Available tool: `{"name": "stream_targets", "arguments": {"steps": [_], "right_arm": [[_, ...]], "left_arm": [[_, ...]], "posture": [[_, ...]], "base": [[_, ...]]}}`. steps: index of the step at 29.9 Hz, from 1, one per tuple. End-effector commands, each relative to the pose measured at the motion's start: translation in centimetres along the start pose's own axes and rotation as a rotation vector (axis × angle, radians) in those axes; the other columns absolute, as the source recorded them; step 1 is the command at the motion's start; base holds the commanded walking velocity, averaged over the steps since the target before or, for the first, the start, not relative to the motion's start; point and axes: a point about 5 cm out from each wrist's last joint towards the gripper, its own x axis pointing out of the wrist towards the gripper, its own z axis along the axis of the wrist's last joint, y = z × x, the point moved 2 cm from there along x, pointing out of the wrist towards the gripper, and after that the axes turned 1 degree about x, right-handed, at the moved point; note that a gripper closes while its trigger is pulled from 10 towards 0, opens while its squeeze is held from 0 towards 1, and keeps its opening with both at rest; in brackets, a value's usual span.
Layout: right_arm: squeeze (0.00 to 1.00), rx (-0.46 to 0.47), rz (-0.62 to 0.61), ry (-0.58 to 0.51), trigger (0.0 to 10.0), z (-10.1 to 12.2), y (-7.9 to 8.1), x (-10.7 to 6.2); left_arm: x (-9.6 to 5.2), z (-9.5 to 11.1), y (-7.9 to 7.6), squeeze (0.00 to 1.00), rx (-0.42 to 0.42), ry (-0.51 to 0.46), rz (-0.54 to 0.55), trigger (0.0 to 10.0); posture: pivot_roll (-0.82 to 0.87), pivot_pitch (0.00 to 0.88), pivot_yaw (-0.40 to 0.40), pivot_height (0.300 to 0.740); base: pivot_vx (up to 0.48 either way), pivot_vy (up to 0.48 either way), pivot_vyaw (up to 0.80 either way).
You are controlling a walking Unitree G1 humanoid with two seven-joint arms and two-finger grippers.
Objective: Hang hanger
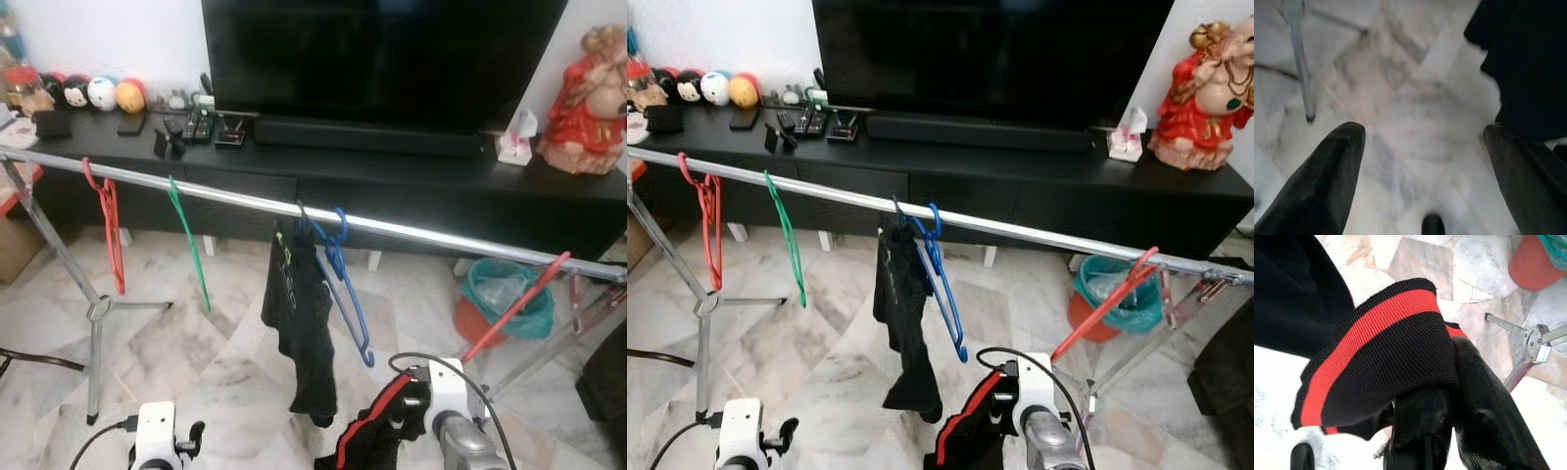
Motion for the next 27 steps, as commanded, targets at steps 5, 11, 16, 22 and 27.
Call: {"name": "stream_targets", "arguments": {"steps": [5,11,16,22,27], "right_arm": [[0.0,-0.007,-0.003,-0.003,10.0,0.0,-0.2,0.0],[0.0,-0.01,0.002,-0.004,10.0,0.1,-0.2,0.0],[0.0,-0.013,0.001,0.002,10.0,-0.1,-0.2,-0.1],[0.0,-0.004,0.002,0.003,10.0,-0.2,-0.1,-0.1],[0.0,-0.004,0.007,0.004,10.0,-0.2,0.0,-0.1]], "left_arm": [[0.1,2.4,0.8,0.0,0.045,-0.142,0.039,10.0],[0.2,5.3,1.7,0.0,0.054,-0.283,0.076,10.0],[-0.2,8.4,1.6,0.0,0.089,-0.432,0.09,10.0],[-0.8,11.6,1.4,0.0,0.115,-0.558,0.101,10.0],[-0.9,13.3,1.3,0.0,0.116,-0.604,0.111,10.0]], "posture": [[0.05,0.0,-0.064,0.74],[0.05,0.0,-0.071,0.74],[0.06,0.0,-0.069,0.74],[0.06,0.0,-0.065,0.74],[0.06,0.0,-0.065,0.74]], "base": [[0.0,0.0,0.0],[0.0,0.0,0.0],[0.0,0.0,0.0],[0.0,0.0,0.0],[0.0,0.0,0.0]]}}
